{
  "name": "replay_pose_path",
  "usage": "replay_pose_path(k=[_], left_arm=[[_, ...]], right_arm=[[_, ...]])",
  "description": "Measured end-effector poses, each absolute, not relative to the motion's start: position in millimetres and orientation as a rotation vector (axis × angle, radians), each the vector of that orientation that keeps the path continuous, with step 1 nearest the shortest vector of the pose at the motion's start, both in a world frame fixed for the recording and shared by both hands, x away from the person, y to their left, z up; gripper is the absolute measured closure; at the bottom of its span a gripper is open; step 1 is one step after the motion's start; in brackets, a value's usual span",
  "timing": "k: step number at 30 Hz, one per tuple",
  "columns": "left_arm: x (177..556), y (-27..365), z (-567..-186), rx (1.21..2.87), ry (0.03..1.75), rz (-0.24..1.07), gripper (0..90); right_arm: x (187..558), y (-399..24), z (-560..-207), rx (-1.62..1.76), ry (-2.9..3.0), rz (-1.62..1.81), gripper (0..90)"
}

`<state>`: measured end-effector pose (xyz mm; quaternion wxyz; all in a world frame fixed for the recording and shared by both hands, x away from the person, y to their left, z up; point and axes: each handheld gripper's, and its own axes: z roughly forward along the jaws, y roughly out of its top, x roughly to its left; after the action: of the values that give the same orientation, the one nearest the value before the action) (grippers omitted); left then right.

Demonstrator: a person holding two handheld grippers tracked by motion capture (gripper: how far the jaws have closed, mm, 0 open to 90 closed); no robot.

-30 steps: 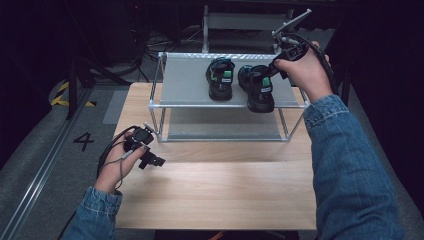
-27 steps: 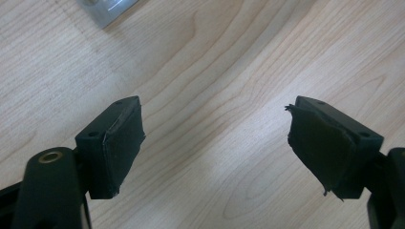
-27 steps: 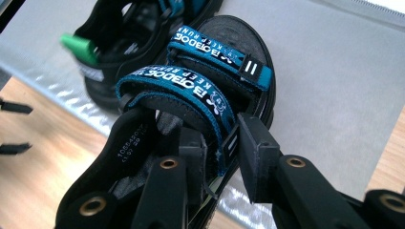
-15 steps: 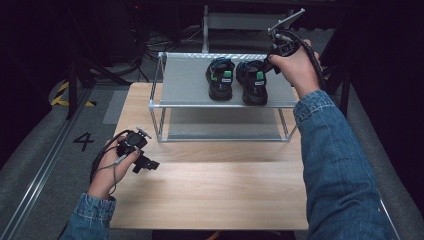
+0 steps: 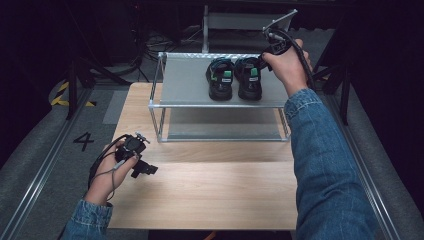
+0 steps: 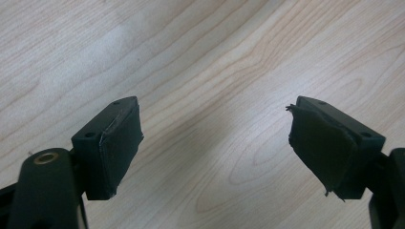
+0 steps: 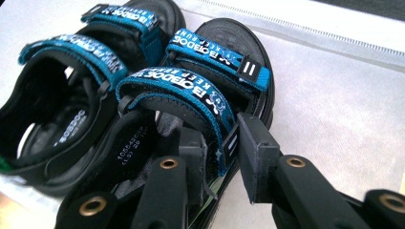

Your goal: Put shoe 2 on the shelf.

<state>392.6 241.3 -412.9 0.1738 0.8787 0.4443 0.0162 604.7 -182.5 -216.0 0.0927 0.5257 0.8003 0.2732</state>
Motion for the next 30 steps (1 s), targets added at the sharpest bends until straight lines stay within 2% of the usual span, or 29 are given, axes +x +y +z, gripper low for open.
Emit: replay_pose_path(k=[18,30], left_arm=[[390.1,240.6,-415.1,2.49,1.277,0.025,18.7],[392.8,236.8,-415.3,2.503,1.259,0.035,18.7]], right_arm=[[601.4,-170.6,-224.1,1.628,2.324,0.824,71.8],[585.4,-180.5,-216.0,1.509,2.302,0.958,57.6]])
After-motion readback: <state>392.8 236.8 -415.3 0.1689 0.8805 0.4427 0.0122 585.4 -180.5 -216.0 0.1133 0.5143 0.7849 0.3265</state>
